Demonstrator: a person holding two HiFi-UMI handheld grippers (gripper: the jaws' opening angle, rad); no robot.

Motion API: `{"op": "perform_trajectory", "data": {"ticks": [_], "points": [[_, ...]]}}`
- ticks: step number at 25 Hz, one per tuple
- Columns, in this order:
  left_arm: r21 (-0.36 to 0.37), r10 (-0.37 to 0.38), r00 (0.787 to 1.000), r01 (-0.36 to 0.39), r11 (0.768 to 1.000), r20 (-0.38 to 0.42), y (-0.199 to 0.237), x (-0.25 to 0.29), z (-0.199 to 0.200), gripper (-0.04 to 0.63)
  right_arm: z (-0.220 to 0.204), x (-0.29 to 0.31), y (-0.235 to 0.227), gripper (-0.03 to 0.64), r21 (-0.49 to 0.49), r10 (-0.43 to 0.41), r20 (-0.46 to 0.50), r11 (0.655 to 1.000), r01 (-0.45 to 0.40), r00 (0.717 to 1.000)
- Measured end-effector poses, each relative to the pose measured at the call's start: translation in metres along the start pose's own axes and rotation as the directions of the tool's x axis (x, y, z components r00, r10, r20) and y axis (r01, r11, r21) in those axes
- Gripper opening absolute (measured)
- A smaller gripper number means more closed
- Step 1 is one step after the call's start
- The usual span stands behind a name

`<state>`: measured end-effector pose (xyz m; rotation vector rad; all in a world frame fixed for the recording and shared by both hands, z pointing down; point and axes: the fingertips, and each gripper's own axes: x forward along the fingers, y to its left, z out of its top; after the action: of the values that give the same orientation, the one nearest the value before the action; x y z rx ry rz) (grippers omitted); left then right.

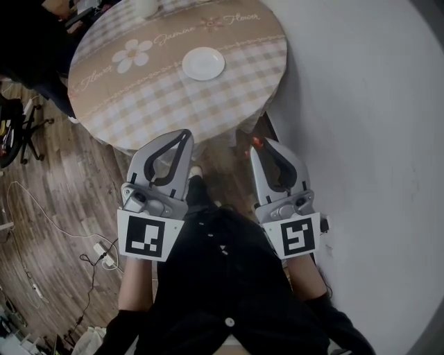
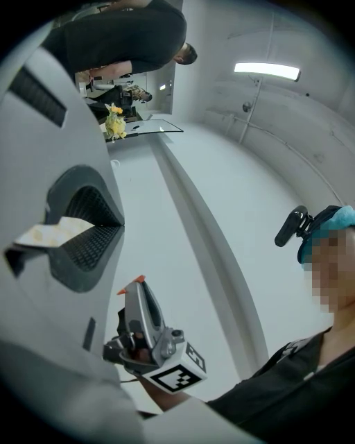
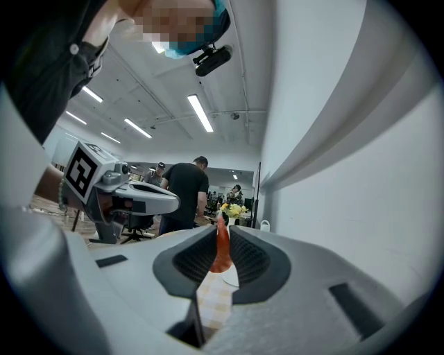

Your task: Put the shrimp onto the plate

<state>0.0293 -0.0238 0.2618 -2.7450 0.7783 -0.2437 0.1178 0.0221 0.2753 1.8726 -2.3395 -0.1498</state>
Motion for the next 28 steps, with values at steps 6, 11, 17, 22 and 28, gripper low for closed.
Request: {"op": "perform_trajectory", "data": {"ticks": [6,11,17,22,28], "points": [[-0.002,-0.021,1.0,0.021,1.0,0.003,0.032,0.027,-0.006,0.002,0.003,0.04,-0.014,0.044,0.002,-0.015,-0.009,1.0,0.015,1.0],[-0.009,-0.024,1.0,0.024,1.0,-0.002,0.061,0.045,-0.013,0.002,0.007,0.074,-0.022,0.044,0.001,-0.021,-0.009,1.0,0.021,1.0],[-0.007,-0.03,1.0,0.03,1.0,-0.003,0.094,0.063,-0.025,0.002,0.005,0.114,-0.028,0.044,-0.001,-0.026,-0.02,1.0,0.026,0.999],[-0.015,-0.031,0.999,0.031,0.999,-0.006,0.116,0.074,-0.037,0.002,0.001,0.141,-0.031,0.044,0.008,-0.035,-0.032,0.999,0.035,0.999],[-0.016,-0.031,0.999,0.031,0.999,-0.009,0.141,0.082,-0.048,0.002,0.004,0.166,-0.031,0.044,0.001,-0.053,-0.035,0.999,0.053,0.998]]}}
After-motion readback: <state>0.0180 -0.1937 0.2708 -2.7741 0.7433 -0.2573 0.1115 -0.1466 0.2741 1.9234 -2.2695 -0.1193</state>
